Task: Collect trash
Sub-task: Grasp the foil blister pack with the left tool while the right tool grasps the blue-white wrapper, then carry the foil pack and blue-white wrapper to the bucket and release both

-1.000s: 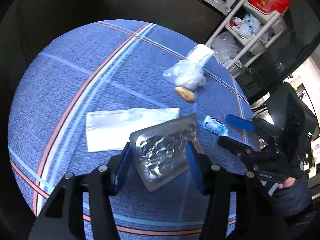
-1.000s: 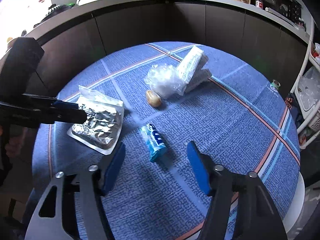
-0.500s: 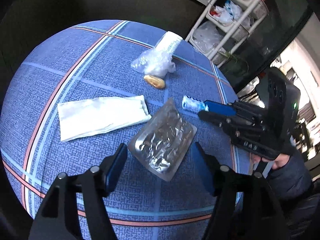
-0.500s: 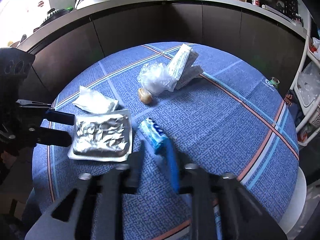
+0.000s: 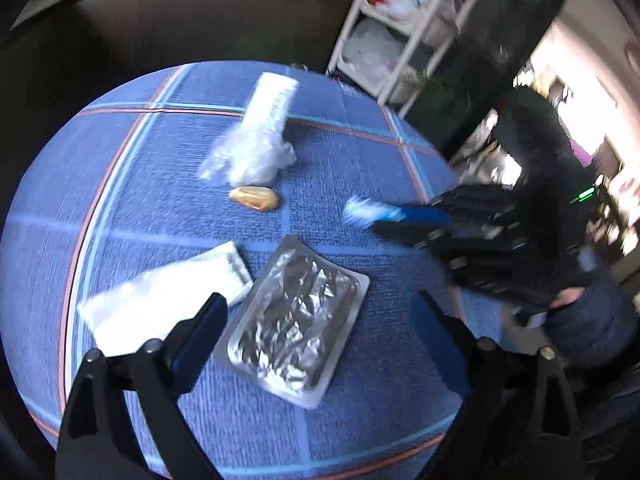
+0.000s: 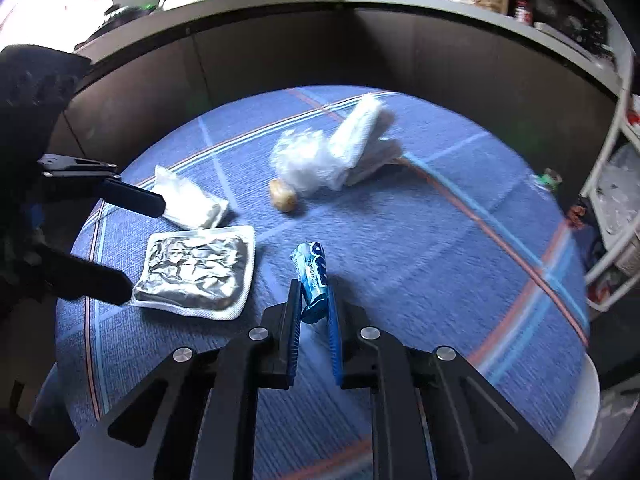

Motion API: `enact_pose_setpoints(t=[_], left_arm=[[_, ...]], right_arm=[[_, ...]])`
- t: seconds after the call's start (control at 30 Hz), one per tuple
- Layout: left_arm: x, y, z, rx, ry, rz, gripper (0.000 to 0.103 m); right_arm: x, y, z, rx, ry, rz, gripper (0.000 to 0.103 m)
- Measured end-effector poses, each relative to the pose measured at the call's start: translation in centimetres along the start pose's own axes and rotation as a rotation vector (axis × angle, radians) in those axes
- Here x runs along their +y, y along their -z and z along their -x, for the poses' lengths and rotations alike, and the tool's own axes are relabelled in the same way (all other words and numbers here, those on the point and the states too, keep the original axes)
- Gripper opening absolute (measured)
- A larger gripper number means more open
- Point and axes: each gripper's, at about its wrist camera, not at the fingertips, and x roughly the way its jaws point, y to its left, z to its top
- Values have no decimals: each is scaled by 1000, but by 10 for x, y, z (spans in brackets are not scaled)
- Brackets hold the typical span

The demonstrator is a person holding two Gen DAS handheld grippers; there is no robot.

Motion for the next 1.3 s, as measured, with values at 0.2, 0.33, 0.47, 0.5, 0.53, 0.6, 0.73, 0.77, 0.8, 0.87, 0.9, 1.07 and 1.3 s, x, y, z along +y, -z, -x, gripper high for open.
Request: enact_pose_setpoints(t=[0.2,0.33,0.47,0.5,0.53,0.6,0.73,0.77,0.8,0.87,0.9,1.07,1.3], left_arm=[[-20,-2,-27,107,-84,-106,89],[-38,-2,-34,160,-184,-195,66],[-41,-4,-35,158,-222,-163,66],[-41,-5,-35,154,-234,-146,65],[-40,-4,-35,151,-240,-135,64],[-43,0,-32,139,-226,-114,63],[-49,10,-20,91,-180,-45,63],[-49,12,-15,77,-160,-20,63],[-50,13,-9,53,-133,14,63],[-53,15,1,20,-100,53,63],[-56,16,7,-1,-76,75,63],[-77,11,30,-86,11,127,63],[-122,-27,26,-147,105,92,63]], right_arm=[[-16,22,32,-43,37,-93,12],[-20,32,39,-56,29,-154,12],[-17,37,44,-61,36,-170,12],[-15,39,47,-64,35,-174,12],[-14,40,50,-67,37,-176,12],[-14,42,56,-77,38,-179,11],[-14,45,71,-104,43,-182,11],[-15,46,74,-109,44,-183,11],[-16,47,79,-117,47,-187,11],[-17,49,86,-130,52,-195,11],[-18,51,91,-141,57,-198,11],[-28,58,115,-185,88,-224,11],[-58,82,145,-217,165,-289,11]])
